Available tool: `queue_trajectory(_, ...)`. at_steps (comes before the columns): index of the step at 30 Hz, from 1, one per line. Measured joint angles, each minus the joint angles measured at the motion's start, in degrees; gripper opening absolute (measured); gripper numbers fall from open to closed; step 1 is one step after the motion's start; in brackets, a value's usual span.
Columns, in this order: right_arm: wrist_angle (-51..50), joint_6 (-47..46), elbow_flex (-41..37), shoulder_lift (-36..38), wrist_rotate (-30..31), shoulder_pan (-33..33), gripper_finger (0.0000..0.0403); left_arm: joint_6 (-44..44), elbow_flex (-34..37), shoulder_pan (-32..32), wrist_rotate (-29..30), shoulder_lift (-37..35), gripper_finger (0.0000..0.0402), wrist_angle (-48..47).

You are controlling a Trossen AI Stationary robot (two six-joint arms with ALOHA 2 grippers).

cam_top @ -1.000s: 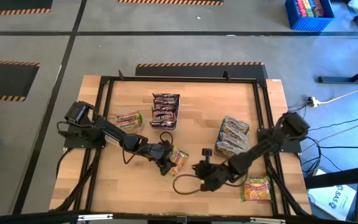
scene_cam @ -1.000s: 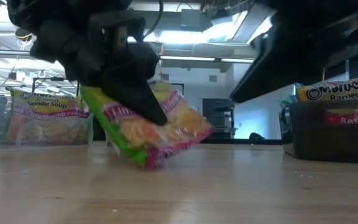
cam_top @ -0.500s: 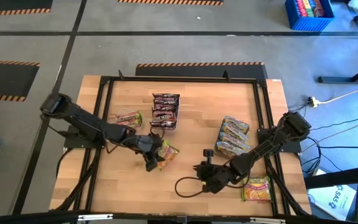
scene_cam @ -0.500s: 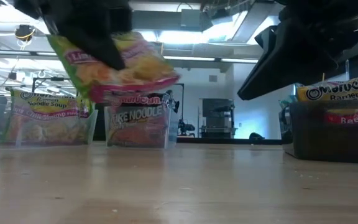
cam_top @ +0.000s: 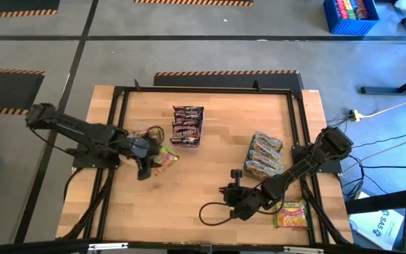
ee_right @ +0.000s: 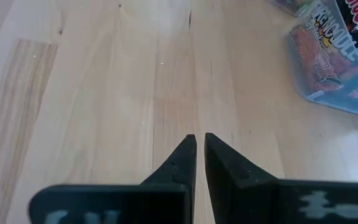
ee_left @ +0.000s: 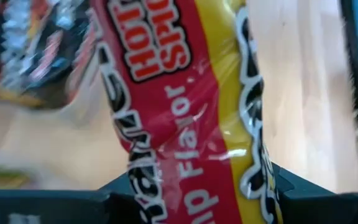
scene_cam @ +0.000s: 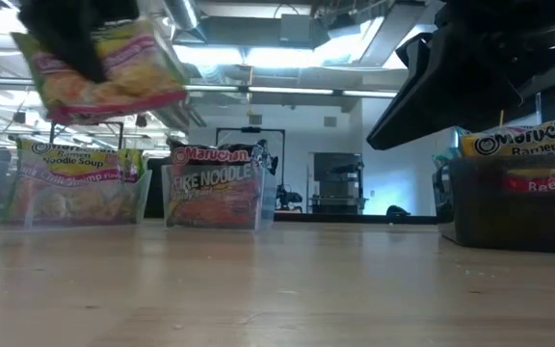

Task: Sort Maruchan noodles
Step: Put the green noodle pack into the left transparent bin

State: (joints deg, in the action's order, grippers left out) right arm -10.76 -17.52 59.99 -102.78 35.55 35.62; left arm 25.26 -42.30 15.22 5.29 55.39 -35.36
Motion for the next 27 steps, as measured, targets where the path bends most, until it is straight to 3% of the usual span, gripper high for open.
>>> queue_trajectory(6,-0.1,0.0,0.0,0.0,0.0,0.0,0.0018,0.4,0.0,-1.5,3.0,-6.8,0.0149,-15.9)
queue_trajectory(13,0.3,0.2,0.0,-0.4,1.1,-0.1,0.0018,1.1,0.0,-4.8,5.8,-7.6,0.0149,-30.5)
queue_trajectory(27,0.2,0.3,-0.1,-0.5,1.4,0.0,0.0018,-8.8,0.0,-5.8,3.7,6.1,0.0149,-31.5)
